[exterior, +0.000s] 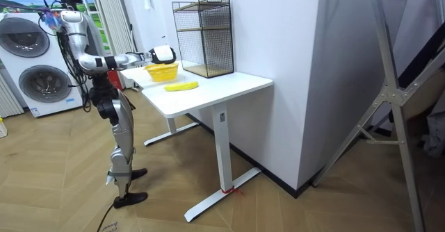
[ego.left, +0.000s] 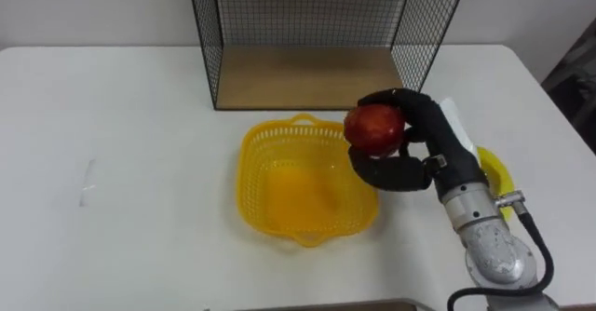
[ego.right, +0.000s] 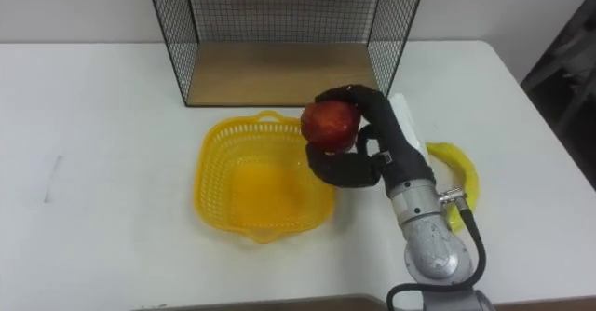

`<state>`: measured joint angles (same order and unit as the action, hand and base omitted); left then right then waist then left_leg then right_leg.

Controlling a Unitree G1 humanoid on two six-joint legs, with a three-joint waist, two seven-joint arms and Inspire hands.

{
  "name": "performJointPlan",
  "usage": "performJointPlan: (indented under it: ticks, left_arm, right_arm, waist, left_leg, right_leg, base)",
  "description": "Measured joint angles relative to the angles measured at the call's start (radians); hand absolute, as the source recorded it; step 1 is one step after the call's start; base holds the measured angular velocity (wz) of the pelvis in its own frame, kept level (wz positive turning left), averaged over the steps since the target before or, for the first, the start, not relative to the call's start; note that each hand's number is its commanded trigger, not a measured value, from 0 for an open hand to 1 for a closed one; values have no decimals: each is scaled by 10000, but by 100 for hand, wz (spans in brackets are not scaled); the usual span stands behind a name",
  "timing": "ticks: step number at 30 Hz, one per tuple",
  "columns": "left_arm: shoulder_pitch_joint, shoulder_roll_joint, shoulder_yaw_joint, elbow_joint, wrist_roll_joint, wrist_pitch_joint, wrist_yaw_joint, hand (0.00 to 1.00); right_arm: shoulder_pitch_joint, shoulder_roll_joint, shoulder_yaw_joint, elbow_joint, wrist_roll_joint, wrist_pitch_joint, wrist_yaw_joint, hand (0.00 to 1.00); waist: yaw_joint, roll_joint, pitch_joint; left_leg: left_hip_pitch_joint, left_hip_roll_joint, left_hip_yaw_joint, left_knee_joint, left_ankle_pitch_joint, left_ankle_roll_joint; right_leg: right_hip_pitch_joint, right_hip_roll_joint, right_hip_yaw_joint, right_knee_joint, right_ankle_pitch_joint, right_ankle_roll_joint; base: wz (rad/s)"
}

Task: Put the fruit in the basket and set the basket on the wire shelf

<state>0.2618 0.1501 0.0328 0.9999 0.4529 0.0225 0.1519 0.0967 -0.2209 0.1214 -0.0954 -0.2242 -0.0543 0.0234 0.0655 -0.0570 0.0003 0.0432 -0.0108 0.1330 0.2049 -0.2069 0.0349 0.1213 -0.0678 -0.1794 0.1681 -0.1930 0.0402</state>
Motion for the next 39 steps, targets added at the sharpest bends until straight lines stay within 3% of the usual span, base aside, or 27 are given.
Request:
performJointPlan:
  ticks: [2, 3, 4, 8, 39]
  left_arm:
    - [-22, -3, -1, 7, 1, 19, -106, 0]
    - [-66, -3, 0, 9, 2, 30, -144, 0]
    - [-76, -2, 0, 10, 0, 46, -153, 0]
    - [-148, -5, -7, 24, 0, 209, -155, 0]
    - [-285, -160, -158, 21, 4, 413, -85, 0]
  right_arm:
    - [1, 9, 165, 1, -21, 39, 215, 100]
    - [0, 34, 227, 1, -38, 79, 353, 69]
    - [0, 38, 257, 0, -53, 117, 425, 0]
    - [3, 67, 439, 2, -211, 330, 727, 0]
    - [242, 309, 824, 140, -1245, 342, 1296, 0]
  waist:
    - [13, 18, 12]
    - [44, 23, 15]
    - [61, 27, 17]
    - [186, 46, 29]
    - [183, 144, 13]
  left_leg:
    - [-25, 0, -7, 0, 0, 0]
    - [-44, -1, -13, 1, 0, 0]
    - [-55, -2, -19, 6, 0, 0]
    - [-76, -2, -39, 12, 0, 0]
    - [-7, -8, -107, 24, 0, 0]
  right_leg:
    - [0, 0, -4, -1, 0, 0]
    - [-5, 0, -3, -3, 0, 0]
    - [-8, 0, -4, -4, 0, 0]
    - [-20, 0, -3, -5, 0, 0]
    - [61, -5, -104, -7, 0, 0]
  base:
    - [0]
    - [0]
    - [0]
    - [0]
    - [0]
